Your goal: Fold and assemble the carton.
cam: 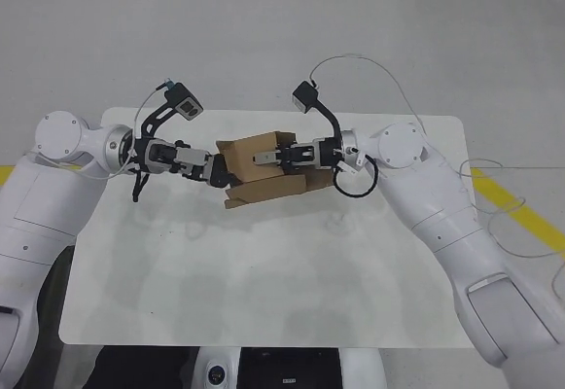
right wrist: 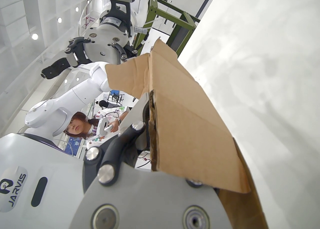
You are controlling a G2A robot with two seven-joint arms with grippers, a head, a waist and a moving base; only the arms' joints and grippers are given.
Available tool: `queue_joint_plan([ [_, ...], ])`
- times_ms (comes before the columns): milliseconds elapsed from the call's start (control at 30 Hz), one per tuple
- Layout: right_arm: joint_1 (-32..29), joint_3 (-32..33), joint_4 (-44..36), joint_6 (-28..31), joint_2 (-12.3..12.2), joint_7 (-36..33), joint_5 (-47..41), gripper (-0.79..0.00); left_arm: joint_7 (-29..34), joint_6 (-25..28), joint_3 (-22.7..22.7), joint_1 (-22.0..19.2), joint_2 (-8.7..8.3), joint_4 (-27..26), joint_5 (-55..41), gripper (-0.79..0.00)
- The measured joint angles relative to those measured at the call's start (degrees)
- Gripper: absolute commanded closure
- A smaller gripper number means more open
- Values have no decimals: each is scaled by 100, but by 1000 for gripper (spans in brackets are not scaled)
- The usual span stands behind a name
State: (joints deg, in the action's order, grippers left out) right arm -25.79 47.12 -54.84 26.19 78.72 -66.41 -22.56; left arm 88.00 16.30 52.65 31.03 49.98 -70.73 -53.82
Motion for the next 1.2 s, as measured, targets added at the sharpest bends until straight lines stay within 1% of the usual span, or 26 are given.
queue_joint_plan([
  [267,-67,-16,-232,-62,28,92,67,0,0,0,-2,-11,24,-23,-16,-785],
  [533,-133,-33,-387,-101,60,80,40,0,-16,17,152,51,49,-121,420,-785],
  [833,-178,-1,-406,-108,80,51,9,0,-60,60,279,117,100,-99,625,-785],
  [1033,-229,195,-332,-105,30,202,90,0,-15,16,467,157,112,-82,526,-785],
  [1200,-302,386,-487,-162,-37,183,135,0,-17,18,546,214,123,-7,650,-785],
])
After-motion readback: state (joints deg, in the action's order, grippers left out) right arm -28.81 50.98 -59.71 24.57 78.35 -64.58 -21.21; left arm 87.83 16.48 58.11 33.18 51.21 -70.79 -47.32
